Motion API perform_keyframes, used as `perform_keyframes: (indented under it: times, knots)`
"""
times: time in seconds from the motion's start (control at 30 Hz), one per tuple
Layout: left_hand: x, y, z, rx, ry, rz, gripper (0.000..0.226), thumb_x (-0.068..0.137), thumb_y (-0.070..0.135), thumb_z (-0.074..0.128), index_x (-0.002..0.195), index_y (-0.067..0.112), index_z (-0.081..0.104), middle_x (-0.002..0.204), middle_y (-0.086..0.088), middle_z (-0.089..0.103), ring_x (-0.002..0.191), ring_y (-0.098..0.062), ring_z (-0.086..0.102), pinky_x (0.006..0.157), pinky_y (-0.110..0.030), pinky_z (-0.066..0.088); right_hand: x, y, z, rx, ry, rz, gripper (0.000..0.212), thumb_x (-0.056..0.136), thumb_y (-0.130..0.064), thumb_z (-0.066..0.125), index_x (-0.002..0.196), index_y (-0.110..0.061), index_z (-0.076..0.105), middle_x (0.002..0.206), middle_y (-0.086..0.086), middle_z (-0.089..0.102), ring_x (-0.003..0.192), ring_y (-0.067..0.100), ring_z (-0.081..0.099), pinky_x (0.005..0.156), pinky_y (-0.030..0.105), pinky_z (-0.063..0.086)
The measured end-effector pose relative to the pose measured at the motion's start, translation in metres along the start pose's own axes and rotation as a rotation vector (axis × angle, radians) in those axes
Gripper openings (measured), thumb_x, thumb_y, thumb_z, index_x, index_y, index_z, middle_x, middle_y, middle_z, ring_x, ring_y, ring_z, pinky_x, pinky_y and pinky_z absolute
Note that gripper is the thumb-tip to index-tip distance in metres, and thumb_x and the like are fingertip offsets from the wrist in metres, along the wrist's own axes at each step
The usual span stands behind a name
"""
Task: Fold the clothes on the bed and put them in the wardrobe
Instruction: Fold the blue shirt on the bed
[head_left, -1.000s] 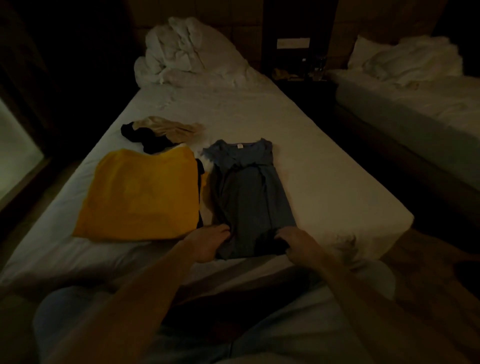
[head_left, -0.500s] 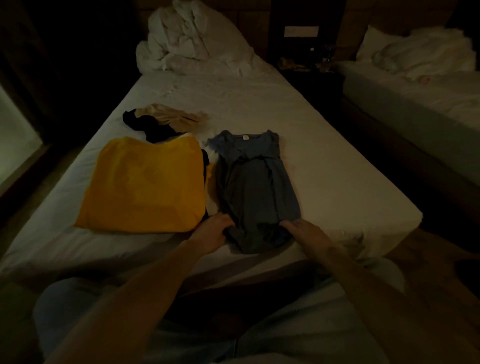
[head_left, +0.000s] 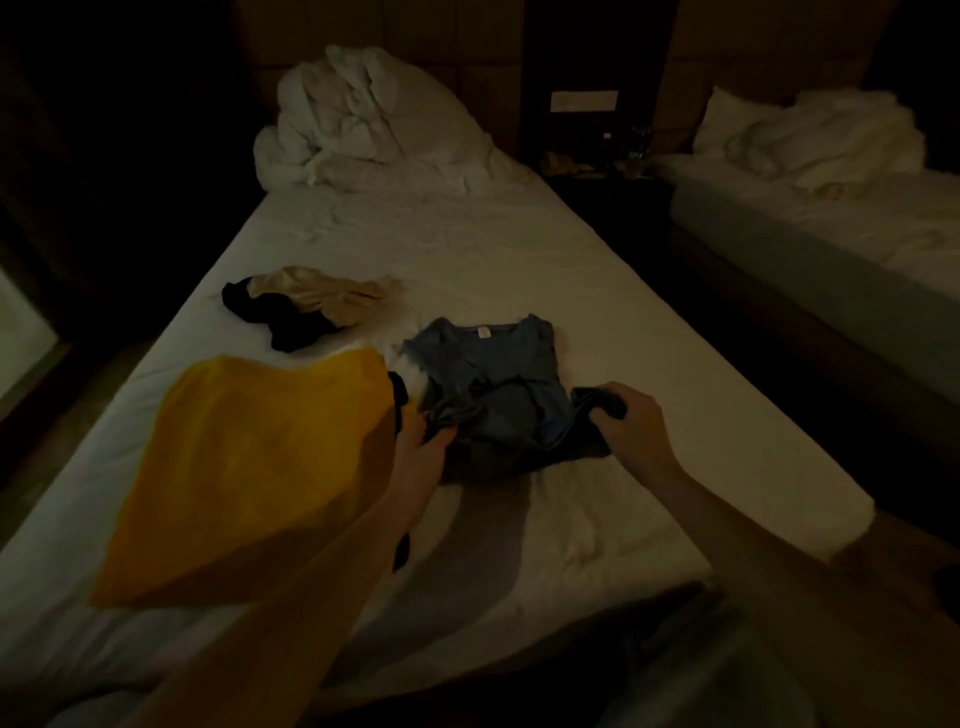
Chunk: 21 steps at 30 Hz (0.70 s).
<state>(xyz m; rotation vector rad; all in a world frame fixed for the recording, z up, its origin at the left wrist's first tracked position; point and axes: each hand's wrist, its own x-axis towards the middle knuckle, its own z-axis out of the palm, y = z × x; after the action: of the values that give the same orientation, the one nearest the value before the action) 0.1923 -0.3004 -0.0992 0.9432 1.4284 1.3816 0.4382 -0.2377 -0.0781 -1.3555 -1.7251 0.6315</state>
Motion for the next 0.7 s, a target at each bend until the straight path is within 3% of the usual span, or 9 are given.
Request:
perform_keyframes:
  times: [0.1,0.23,0.3,0.37,0.53,0.6,0.7]
  knots:
    - [0.047,0.019,-0.003,0.018,0.05,-0.039,0.037,0.102,0.015,0.047,0.139,0.015,0.05,0.136,-0.005,0.055,0.122,-0.027,0.053,0.101,-0.044,0.046,0.043,-0.013,0.006,0.049,0.085,0.025,0.027,0.084,-0.01,0.065,0.111,-0.006,0.062,0.099,0.0,0.059,0.089,0.015,0.054,0.073,0.008,0.04]
    - [0.112,0.043,-0.011,-0.102,0.121,-0.094,0.032,0.097,0.014,0.057,0.126,0.002,0.054,0.122,-0.013,0.062,0.106,-0.028,0.062,0.092,-0.045,0.053,0.106,-0.013,0.025,0.059,0.116,0.112,0.03,0.088,-0.012,0.068,0.116,-0.005,0.058,0.108,0.008,0.06,0.093,0.019,0.053,0.082,0.028,0.042]
    - [0.146,0.05,-0.014,-0.162,0.138,-0.157,0.025,0.094,0.013,0.06,0.112,-0.005,0.058,0.106,-0.014,0.066,0.092,-0.027,0.065,0.078,-0.038,0.055,0.14,-0.009,0.038,0.059,0.123,0.13,0.028,0.09,-0.018,0.068,0.114,-0.005,0.061,0.111,0.011,0.063,0.096,0.023,0.057,0.082,0.029,0.042]
    - [0.183,0.051,-0.017,-0.163,0.151,-0.21,0.024,0.094,0.016,0.061,0.108,-0.004,0.061,0.103,-0.015,0.066,0.088,-0.028,0.064,0.079,-0.039,0.052,0.175,-0.003,0.054,0.043,0.121,0.135,0.026,0.092,-0.024,0.066,0.11,-0.005,0.065,0.105,0.01,0.065,0.093,0.022,0.059,0.08,0.027,0.042]
    - [0.284,0.026,-0.027,0.104,0.177,-0.227,0.04,0.098,0.038,0.053,0.124,0.007,0.059,0.121,-0.014,0.06,0.11,-0.033,0.059,0.094,-0.041,0.048,0.257,0.023,0.1,-0.004,0.03,0.169,0.03,0.097,-0.033,0.058,0.086,-0.006,0.066,0.083,0.006,0.061,0.081,0.023,0.06,0.07,0.027,0.038]
    - [0.323,0.008,-0.028,0.34,0.205,-0.207,0.048,0.095,0.045,0.052,0.123,0.007,0.059,0.125,-0.017,0.059,0.114,-0.036,0.056,0.102,-0.047,0.044,0.287,0.041,0.119,-0.041,-0.027,0.217,0.031,0.098,-0.035,0.056,0.082,-0.009,0.06,0.085,0.009,0.062,0.083,0.025,0.06,0.069,0.027,0.037]
    - [0.361,-0.02,-0.026,0.704,0.237,-0.133,0.047,0.095,0.033,0.056,0.131,0.004,0.053,0.135,-0.022,0.053,0.124,-0.038,0.05,0.108,-0.045,0.037,0.321,0.081,0.15,-0.202,-0.18,0.341,0.035,0.098,-0.049,0.049,0.097,-0.015,0.059,0.103,0.012,0.061,0.106,0.034,0.057,0.078,0.032,0.038]
